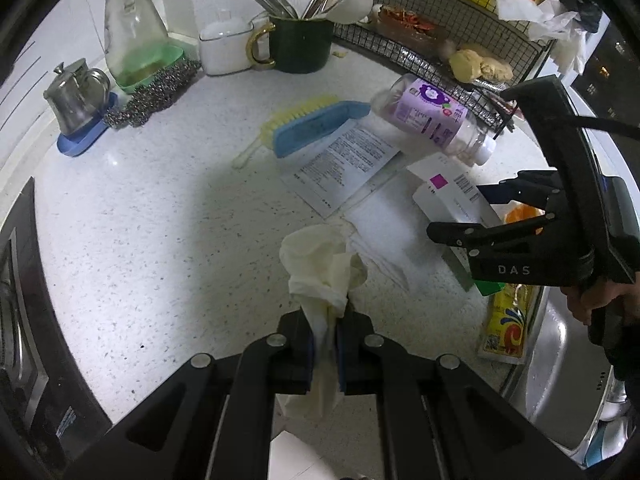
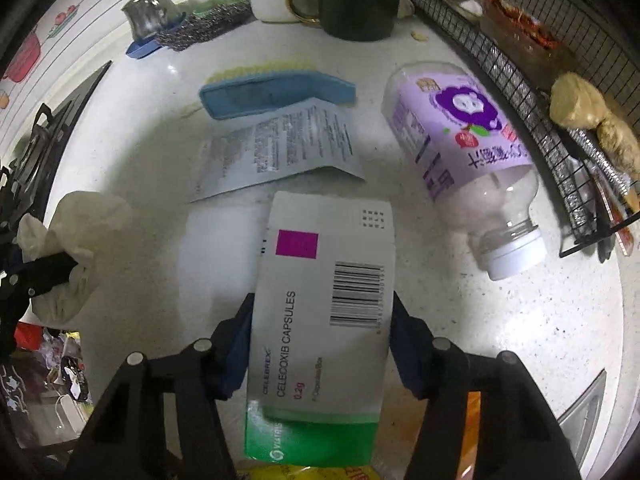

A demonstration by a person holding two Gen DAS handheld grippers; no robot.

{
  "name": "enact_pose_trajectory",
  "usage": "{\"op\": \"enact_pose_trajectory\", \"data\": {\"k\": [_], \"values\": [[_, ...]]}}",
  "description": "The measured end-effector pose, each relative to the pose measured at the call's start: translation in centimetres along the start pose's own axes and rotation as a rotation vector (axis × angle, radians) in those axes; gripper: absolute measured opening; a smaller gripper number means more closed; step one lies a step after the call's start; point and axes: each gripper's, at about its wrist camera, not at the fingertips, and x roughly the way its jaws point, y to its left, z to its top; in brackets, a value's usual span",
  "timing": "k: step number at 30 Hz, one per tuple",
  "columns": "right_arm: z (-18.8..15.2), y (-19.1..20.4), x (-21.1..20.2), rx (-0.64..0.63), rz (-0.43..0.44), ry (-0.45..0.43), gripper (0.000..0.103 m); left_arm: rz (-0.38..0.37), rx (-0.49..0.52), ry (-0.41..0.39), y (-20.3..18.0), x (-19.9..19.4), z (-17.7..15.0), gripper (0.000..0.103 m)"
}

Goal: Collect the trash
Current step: 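Grasp the white-green medicine box with the right tool, then lower the tissue into the red bucket and open the left tool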

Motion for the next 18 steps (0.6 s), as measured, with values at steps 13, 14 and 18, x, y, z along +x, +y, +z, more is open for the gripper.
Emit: {"op": "enact_pose_trajectory", "data": {"k": [13, 14, 18], "values": [[-1.7, 5.7, -6.9, 0.029, 0.037, -0.134, 0.057, 0.001, -0.034, -0.077, 1.6, -6.3, -4.7, 0.007], [-2.0, 6.6, -7.3, 0.026, 0.043, -0.143, 0.057, 0.004, -0.036, -0.082, 1.8, -6.9, -5.4, 0.007], [-3.7, 8.1, -9.1, 0.068, 0.091, -0.166, 0.057, 0.015, -0.036, -0.088, 2.5, -8.6, -7.9, 0.007]]}}
